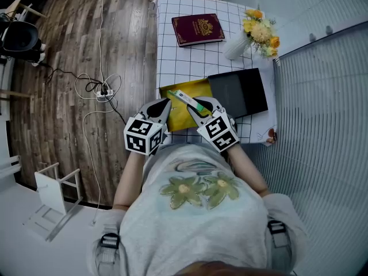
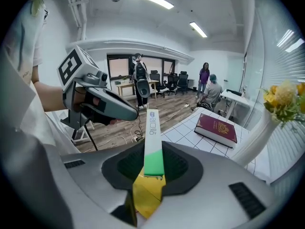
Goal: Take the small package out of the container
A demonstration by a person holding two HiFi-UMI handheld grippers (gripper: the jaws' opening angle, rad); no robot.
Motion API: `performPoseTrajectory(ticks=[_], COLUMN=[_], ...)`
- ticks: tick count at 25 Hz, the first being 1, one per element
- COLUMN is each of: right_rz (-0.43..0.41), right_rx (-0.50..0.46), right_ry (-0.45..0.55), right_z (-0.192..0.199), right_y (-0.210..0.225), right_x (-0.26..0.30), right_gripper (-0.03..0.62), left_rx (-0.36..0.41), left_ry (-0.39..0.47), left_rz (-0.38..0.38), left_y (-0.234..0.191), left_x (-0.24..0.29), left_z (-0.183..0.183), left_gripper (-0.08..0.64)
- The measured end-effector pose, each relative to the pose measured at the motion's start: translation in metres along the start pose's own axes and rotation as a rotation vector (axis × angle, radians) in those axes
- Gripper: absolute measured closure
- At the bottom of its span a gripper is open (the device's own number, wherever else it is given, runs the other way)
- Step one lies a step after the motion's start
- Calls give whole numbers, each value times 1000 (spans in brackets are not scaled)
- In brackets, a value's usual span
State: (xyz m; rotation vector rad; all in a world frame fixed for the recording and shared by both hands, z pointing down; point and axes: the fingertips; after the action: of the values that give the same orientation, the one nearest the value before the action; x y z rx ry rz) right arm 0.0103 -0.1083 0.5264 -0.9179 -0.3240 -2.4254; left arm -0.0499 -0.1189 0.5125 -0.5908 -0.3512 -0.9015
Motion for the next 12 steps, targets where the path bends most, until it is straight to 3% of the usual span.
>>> performPoseTrajectory(ticks=[12], right_rz=[29], right_rx=[-9], right_ry=[41], right_z=[-17], right_y=[-5], right_x=[-23], right_gripper=[502], left_rx=[13], left_ry=[-5], left_rz=[5], left_y=[3], left_x=[-5], left_z=[3], left_gripper=[552])
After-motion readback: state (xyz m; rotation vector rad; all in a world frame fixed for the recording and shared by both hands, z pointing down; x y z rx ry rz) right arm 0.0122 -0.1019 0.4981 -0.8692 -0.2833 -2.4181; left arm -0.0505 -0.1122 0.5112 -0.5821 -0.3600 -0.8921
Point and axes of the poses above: the fingertips, and each gripper's own axes: x forward along the fingers, y to its right, z out of its underside, and after that the axes turned 4 degrees about -z, right-handed
